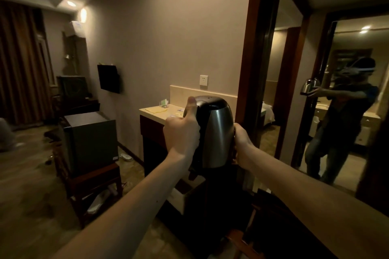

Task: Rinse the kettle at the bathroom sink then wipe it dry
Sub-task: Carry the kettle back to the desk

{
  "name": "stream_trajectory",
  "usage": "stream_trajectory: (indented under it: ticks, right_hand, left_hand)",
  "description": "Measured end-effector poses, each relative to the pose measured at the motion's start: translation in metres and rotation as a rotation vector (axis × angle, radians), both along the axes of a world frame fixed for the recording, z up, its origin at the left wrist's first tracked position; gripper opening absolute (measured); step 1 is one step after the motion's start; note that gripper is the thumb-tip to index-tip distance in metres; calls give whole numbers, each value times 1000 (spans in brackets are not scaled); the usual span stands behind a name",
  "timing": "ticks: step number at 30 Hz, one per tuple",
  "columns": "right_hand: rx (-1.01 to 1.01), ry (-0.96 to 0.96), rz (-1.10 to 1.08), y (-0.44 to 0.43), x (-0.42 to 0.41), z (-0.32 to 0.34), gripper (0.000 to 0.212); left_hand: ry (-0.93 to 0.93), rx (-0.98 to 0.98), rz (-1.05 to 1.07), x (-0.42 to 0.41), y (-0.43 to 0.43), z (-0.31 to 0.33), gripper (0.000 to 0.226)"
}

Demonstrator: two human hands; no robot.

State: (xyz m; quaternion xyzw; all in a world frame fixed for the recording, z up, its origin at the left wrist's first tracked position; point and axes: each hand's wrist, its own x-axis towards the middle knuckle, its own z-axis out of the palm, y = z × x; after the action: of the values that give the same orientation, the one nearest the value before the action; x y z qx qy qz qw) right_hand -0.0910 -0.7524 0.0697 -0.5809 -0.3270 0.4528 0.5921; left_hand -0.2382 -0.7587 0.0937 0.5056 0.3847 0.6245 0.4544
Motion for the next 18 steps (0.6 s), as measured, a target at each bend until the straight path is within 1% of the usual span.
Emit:
stream_trajectory:
  ticks: [3, 5, 11, 14, 18]
  right_hand:
    - [-6, 17, 29, 38, 17, -5, 48]
    - [-9, 16, 27, 62, 27, -8, 47]
    - [33, 7, 14, 152, 59, -10, 44]
    - [14, -29, -18, 202, 74, -9, 42]
    - [-15, -30, -46, 266, 96, -7, 39]
  left_hand:
    - [26, -6, 18, 17, 40, -6, 66]
    - [21, -7, 12, 27, 67, -9, 67]
    - [-18, 51, -37, 58, 154, -11, 50]
    - [5, 62, -57, 72, 209, -7, 51]
    - [12, 97, -75, 90, 279, -3, 55]
